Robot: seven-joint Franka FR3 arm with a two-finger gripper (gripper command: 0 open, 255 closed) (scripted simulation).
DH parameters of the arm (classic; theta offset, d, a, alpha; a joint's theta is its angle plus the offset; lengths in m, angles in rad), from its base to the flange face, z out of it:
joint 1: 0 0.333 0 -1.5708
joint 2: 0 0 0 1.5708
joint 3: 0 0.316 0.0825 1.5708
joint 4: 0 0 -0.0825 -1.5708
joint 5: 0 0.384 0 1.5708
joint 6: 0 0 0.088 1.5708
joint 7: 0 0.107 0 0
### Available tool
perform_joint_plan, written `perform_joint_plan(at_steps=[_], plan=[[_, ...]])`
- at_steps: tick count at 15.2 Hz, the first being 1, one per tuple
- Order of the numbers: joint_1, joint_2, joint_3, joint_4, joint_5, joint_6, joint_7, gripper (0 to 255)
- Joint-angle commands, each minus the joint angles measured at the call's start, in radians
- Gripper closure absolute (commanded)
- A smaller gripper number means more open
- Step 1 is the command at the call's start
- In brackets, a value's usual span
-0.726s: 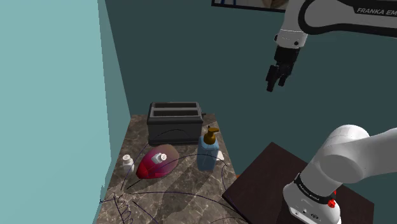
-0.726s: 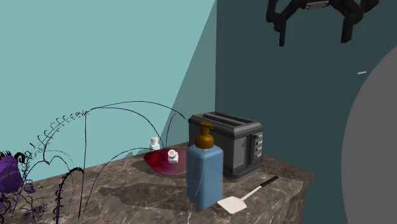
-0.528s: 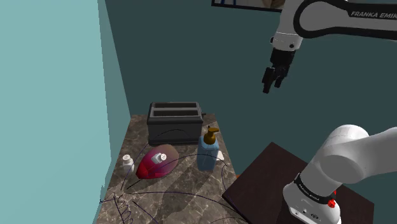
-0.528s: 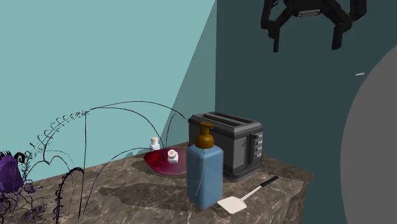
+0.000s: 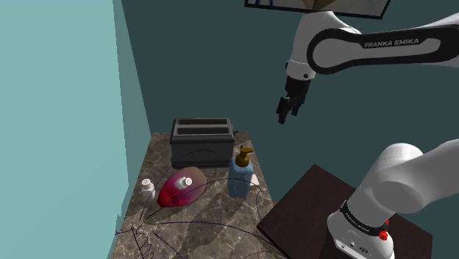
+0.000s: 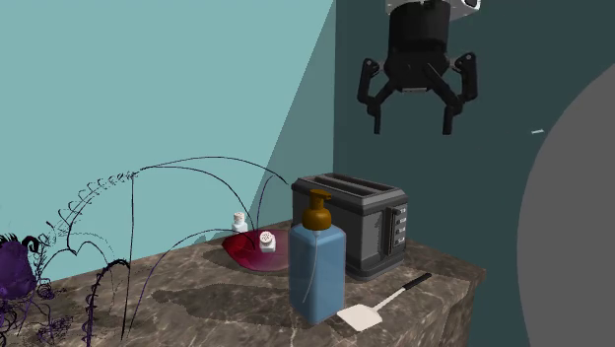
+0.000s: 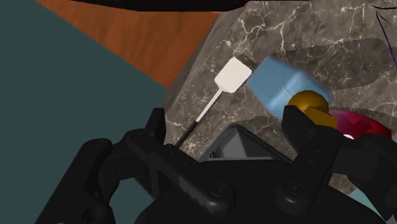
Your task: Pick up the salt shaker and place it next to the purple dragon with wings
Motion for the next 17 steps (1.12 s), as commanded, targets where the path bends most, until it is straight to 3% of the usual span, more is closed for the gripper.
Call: perform_joint_plan(at_steps=[1,10,17], plan=[[0.018,0.052,0.023,0.006,0.012,0.058,0.013,0],[0.079,0.309,0.118,0.034,0.028,0.327,0.065,0],[0.114,0.542,0.186,0.124,-0.017,0.497,0.128,0]])
